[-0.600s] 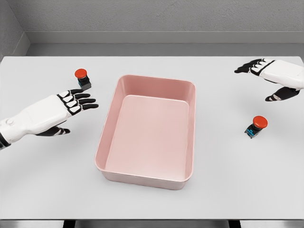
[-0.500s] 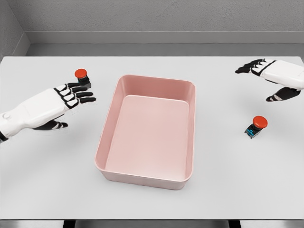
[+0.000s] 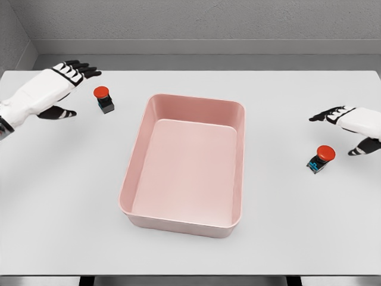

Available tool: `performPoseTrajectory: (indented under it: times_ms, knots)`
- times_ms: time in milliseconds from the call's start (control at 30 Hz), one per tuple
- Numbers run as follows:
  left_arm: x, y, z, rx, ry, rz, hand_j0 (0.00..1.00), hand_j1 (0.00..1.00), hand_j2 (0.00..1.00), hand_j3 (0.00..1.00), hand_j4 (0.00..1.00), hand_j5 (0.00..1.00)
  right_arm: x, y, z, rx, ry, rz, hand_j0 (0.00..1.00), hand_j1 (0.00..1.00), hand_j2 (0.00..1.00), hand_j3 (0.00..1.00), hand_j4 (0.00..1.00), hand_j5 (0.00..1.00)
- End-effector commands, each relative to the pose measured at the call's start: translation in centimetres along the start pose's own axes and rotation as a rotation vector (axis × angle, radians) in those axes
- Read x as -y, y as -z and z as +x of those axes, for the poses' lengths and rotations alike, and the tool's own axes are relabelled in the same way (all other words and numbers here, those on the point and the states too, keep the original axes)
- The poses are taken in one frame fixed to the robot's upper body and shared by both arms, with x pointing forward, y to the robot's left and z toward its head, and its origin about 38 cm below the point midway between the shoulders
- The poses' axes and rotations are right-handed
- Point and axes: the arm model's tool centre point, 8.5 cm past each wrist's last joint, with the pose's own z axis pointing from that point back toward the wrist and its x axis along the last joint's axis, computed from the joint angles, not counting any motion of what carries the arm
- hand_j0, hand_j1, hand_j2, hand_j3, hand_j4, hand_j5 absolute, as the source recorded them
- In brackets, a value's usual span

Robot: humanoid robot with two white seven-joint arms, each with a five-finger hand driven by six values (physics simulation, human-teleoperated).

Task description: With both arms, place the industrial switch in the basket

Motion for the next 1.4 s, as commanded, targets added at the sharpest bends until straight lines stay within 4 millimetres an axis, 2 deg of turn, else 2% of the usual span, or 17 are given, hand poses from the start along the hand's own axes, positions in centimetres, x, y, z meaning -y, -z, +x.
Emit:
performPoseTrajectory:
  times_ms: [0,33,100,167,367,500,667,767,933,1067,1267,1333,1367]
  knots:
    - [3.8,1.0,0.4,-0.011,-0.07,-0.055,1.0,1.0,1.0,1.0,1.0,1.0,-0.1,0.0,0.2,0.016,0.002,0.004,1.0,1.0,1.0,1.0,1.0,1.0]
    - [4.6,1.5,0.8,-0.012,-0.093,-0.053,1.0,1.0,1.0,1.0,1.0,1.0,-0.1,-0.1,0.4,0.037,-0.002,0.005,1.0,1.0,1.0,1.0,1.0,1.0]
    - [4.9,2.9,1.0,-0.006,-0.111,-0.052,1.0,1.0,1.0,1.0,1.0,1.0,-0.1,-0.1,0.8,0.067,-0.007,0.007,1.0,1.0,1.0,1.0,1.0,1.0]
    - [4.9,3.3,0.9,-0.009,-0.115,-0.047,1.0,1.0,1.0,1.0,1.0,1.0,-0.6,0.1,1.8,0.103,-0.007,0.018,1.0,1.0,1.0,1.0,1.0,1.0]
    - [5.9,4.4,-1.8,-0.093,-0.102,-0.115,1.0,1.0,1.0,1.0,1.0,1.0,-1.0,0.2,2.2,0.129,-0.004,0.02,1.0,1.0,1.0,1.0,1.0,1.0]
    - [6.8,5.5,-1.2,-0.074,-0.086,-0.213,1.0,1.0,1.0,1.0,1.0,1.0,-1.5,0.5,2.5,0.139,0.005,0.03,1.0,1.0,1.0,1.0,1.0,1.0]
    - [5.3,6.2,-1.5,-0.071,-0.069,-0.185,1.0,1.0,1.0,1.0,1.0,1.0,-2.2,0.7,2.7,0.145,0.011,0.056,1.0,1.0,1.0,1.0,1.0,1.0]
    - [6.2,6.5,-2.2,-0.104,-0.102,-0.2,1.0,1.0,1.0,1.0,1.0,1.0,-2.4,1.2,3.0,0.157,0.016,0.055,1.0,1.0,1.0,1.0,1.0,1.0]
    - [5.8,6.7,-3.1,-0.133,-0.113,-0.199,1.0,1.0,1.0,1.0,1.0,1.0,-2.5,1.5,3.3,0.166,0.019,0.055,1.0,1.0,1.0,1.0,1.0,1.0]
    - [6.5,7.5,-2.5,-0.126,-0.135,-0.203,1.0,1.0,1.0,1.0,1.0,1.0,-2.5,1.5,3.4,0.167,0.019,0.056,1.0,1.0,1.0,1.0,1.0,1.0]
    - [6.5,7.9,-2.1,-0.118,-0.138,-0.192,1.0,1.0,1.0,1.0,1.0,1.0,-2.7,1.5,3.3,0.166,0.017,0.076,0.86,0.86,0.86,0.86,0.86,0.86]
    - [6.5,7.9,-2.1,-0.117,-0.137,-0.191,1.0,1.0,1.0,1.0,1.0,1.0,-2.7,1.5,3.3,0.166,0.017,0.076,0.85,0.85,0.85,0.85,0.85,0.85]
    - [6.4,8.0,-2.1,-0.115,-0.136,-0.189,0.97,0.97,0.97,0.97,0.97,0.97,-2.7,1.5,3.3,0.166,0.017,0.078,0.83,0.83,0.83,0.83,0.83,0.83]
